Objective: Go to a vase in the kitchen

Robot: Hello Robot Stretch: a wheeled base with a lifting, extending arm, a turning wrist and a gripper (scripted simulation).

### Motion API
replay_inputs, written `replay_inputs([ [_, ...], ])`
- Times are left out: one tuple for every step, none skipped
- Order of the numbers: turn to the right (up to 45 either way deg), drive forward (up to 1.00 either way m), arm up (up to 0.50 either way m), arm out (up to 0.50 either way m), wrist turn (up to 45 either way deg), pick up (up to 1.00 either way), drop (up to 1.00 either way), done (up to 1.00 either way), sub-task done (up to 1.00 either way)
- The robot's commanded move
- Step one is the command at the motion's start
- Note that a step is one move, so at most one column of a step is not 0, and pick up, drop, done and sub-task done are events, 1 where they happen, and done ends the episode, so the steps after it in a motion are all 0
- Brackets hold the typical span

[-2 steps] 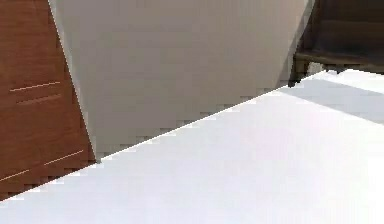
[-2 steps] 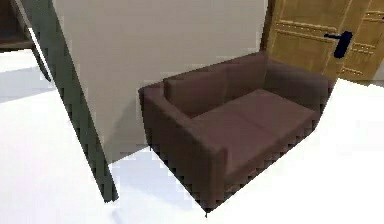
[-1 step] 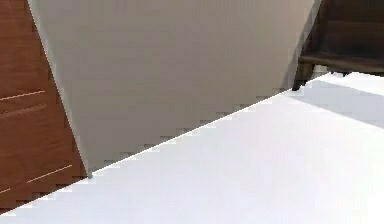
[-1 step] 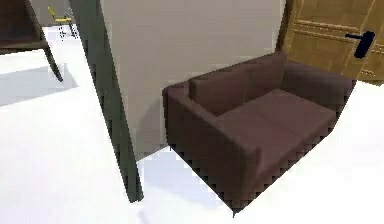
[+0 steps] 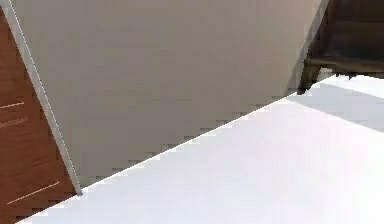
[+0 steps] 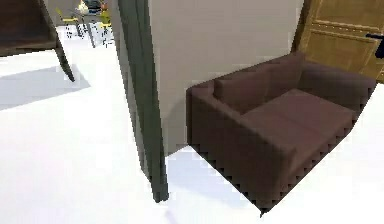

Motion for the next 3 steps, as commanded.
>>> replay_inputs([
  [36.0, 0.00, 0.00, 0.00, 0.0, 0.00, 0.00, 0.00, 0.00],
  [0.0, 0.55, 0.00, 0.00, 0.0, 0.00, 0.00, 0.00, 0.00],
  [15.0, 0.00, 0.00, 0.00, 0.0, 0.00, 0.00, 0.00, 0.00],
])
